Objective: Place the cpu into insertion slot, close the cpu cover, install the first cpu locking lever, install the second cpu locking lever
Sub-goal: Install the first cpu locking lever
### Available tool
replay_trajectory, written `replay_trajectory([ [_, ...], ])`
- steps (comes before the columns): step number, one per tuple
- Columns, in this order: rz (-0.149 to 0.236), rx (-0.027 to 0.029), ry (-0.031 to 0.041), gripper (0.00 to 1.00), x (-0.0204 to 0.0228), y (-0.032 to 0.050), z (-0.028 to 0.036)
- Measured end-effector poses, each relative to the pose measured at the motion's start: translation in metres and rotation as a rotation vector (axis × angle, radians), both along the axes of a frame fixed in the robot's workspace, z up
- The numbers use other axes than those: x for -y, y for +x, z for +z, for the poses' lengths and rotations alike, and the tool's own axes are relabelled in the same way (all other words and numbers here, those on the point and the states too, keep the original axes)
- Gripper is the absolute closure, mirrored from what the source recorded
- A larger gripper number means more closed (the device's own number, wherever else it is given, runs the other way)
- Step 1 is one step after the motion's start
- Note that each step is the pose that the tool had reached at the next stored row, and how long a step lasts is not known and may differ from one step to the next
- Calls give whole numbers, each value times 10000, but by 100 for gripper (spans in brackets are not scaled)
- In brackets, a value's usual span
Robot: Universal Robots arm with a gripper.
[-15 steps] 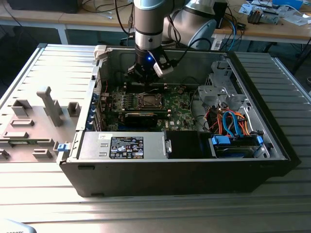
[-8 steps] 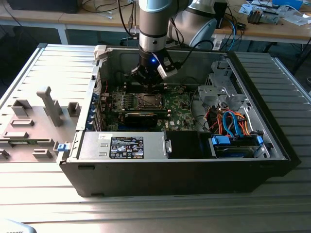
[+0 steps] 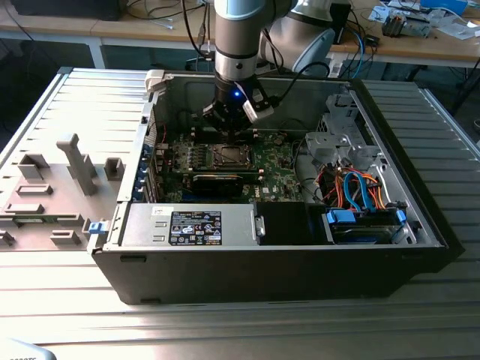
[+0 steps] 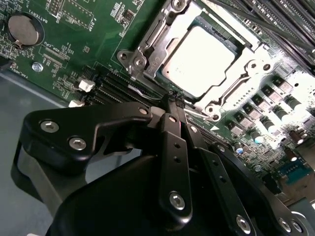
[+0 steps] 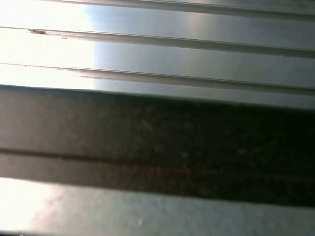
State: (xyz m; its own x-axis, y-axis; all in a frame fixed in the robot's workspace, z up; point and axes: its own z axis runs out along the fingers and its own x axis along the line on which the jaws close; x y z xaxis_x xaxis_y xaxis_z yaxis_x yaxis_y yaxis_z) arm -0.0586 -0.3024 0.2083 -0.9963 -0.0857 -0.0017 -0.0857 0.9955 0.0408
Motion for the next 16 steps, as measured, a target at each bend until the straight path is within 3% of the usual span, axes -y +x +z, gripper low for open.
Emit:
replay_trajectory([
  [16, 0, -71, -1, 89, 19, 113, -63],
])
